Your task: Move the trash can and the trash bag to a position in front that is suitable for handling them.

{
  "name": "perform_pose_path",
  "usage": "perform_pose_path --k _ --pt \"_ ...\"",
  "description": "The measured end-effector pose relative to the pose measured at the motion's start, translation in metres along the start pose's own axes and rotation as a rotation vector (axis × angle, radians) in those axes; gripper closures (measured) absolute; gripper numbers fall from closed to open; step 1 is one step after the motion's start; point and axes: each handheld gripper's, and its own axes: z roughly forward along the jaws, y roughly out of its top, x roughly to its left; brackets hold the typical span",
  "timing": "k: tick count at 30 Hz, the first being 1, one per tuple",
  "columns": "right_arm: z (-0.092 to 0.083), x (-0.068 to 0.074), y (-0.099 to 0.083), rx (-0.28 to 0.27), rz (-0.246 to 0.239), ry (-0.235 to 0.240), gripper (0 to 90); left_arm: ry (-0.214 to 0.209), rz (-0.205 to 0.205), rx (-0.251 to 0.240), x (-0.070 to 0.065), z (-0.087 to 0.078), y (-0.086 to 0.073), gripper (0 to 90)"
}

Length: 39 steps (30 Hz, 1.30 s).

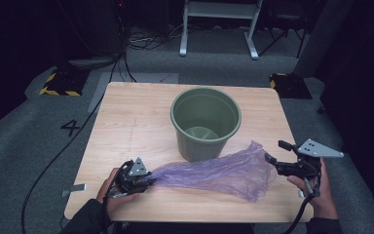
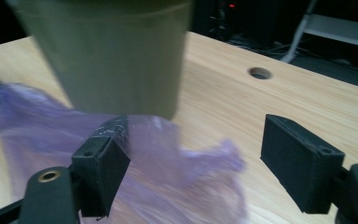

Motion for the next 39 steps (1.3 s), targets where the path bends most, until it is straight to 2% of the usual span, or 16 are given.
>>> perform_pose_path --k 2,5,8,11,13,16,18,20,25,29,31,33,35,36,39 --pt "0.005 0.013 0.001 -0.002 -0.022 0.046 24.3 -0.006 0.000 -0.005 -0.001 0.001 0.000 63.2" --pt "0.015 0.033 -0.002 0.024 -0.043 0.102 27.1 0.000 0.001 -0.005 -0.002 0.001 0.000 59.8" --pt "0.030 0.050 -0.012 0.093 -0.081 0.114 34.0 -0.003 0.007 -0.009 -0.003 0.001 0.000 58.1" --pt "0.045 0.056 -0.027 0.156 -0.102 0.130 45.9 -0.009 0.012 -0.013 -0.003 0.001 -0.002 55.0" --pt "0.054 0.055 -0.038 0.199 -0.099 0.140 53.6 -0.017 0.010 -0.022 -0.002 0.000 -0.003 48.0" --pt "0.064 0.045 -0.052 0.242 -0.097 0.104 62.4 -0.053 -0.024 -0.066 0.002 -0.003 -0.004 32.6" --pt "0.069 0.036 -0.061 0.261 -0.073 0.083 67.2 -0.052 -0.045 -0.085 0.003 -0.006 -0.004 23.5" --pt "0.072 0.027 -0.065 0.264 -0.061 0.065 69.4 -0.056 -0.059 -0.098 0.004 -0.009 -0.003 18.4" --pt "0.077 0.007 -0.066 0.262 -0.031 -0.006 72.1 -0.070 -0.064 -0.101 0.001 -0.013 -0.006 16.9" --pt "0.085 -0.007 -0.068 0.285 -0.023 -0.069 72.1 -0.075 -0.064 -0.106 0.001 -0.018 -0.010 16.8" --pt "0.089 -0.014 -0.067 0.293 -0.033 -0.119 69.9 -0.083 -0.067 -0.113 0.003 -0.019 -0.010 18.1" --pt "0.093 -0.022 -0.064 0.280 -0.017 -0.158 67.8 -0.108 -0.066 -0.110 0.003 -0.017 -0.010 20.5" --pt "0.095 -0.030 -0.060 0.257 -0.007 -0.193 55.2 -0.127 -0.043 -0.099 -0.001 -0.012 -0.007 24.9" --pt "0.096 -0.034 -0.057 0.244 0.008 -0.207 51.6 -0.143 -0.033 -0.091 -0.003 -0.009 -0.005 26.4" --pt "0.095 -0.040 -0.049 0.223 0.034 -0.211 39.2 -0.169 -0.001 -0.069 -0.010 -0.001 0.000 29.3"
